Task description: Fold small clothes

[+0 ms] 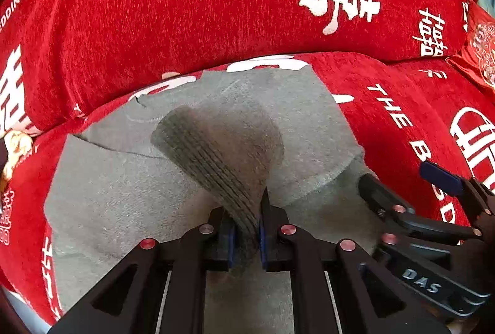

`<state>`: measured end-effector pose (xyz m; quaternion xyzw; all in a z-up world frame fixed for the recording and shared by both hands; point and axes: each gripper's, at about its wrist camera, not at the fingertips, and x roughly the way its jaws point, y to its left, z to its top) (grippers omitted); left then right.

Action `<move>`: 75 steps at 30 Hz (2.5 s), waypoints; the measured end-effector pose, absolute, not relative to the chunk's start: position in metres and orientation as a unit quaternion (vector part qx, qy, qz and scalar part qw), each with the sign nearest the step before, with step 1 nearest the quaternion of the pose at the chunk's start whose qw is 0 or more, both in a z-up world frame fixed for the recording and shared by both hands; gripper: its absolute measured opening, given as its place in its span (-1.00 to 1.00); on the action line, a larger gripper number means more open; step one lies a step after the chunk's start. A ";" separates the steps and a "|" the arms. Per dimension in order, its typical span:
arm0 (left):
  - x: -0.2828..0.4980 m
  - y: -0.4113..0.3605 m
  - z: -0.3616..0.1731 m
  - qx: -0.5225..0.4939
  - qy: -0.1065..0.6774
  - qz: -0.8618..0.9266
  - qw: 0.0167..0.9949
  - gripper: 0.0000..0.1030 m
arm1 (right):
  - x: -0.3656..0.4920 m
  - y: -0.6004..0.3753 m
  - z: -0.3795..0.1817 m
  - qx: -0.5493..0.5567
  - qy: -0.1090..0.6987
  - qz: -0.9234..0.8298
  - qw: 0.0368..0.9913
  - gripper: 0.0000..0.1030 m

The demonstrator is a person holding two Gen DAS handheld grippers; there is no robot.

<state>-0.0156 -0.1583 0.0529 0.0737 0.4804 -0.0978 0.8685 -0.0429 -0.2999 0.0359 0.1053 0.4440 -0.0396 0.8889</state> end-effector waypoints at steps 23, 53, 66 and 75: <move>-0.013 -0.070 0.067 -0.091 0.485 -0.158 0.855 0.50 | -0.048 -0.280 0.049 0.141 0.440 0.023 0.887 0.75; 0.017 0.054 0.015 -0.089 0.506 -0.004 0.858 0.50 | -0.049 -0.232 0.064 0.104 0.342 0.063 0.932 -0.70; 0.010 0.048 0.018 -0.058 0.508 0.000 0.860 0.50 | -0.053 -0.305 0.034 0.131 0.415 -0.084 0.896 -0.01; 0.000 0.010 0.024 0.012 0.494 -0.019 0.869 0.51 | -0.051 -0.241 0.040 0.081 0.418 0.054 0.903 0.26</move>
